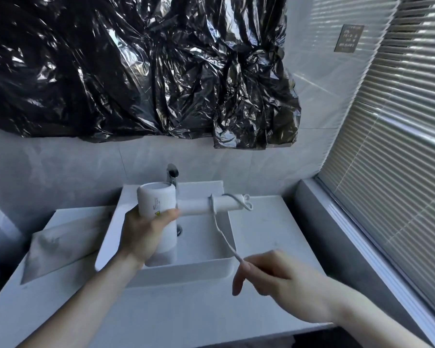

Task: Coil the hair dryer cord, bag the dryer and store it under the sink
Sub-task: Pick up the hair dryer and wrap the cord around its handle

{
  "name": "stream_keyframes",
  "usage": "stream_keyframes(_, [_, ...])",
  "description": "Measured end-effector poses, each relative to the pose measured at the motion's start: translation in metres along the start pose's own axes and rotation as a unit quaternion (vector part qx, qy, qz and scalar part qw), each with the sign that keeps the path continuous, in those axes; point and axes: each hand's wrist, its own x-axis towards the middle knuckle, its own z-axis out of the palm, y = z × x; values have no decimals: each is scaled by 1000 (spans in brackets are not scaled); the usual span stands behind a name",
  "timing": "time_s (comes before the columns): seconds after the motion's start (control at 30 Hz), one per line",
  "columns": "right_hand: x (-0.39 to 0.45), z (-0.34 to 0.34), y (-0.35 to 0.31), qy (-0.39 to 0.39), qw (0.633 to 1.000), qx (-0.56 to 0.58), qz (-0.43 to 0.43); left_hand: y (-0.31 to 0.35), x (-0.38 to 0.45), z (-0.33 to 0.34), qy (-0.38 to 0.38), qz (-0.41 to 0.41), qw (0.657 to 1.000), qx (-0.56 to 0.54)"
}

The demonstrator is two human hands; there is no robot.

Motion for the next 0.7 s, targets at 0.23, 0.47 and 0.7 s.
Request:
stream_keyframes(0.23, [6, -52, -9, 153, 985, -36, -72, -13, -22, 6, -147, 90, 973, 156])
stream_keyframes(0.47, [42, -57, 38, 209, 975, 57, -58, -3, -40, -10, -302, 90, 949, 22])
stream_keyframes(0.7, [44, 27, 67, 76, 962, 262, 8, -1, -36, -6, -176, 59, 981, -57])
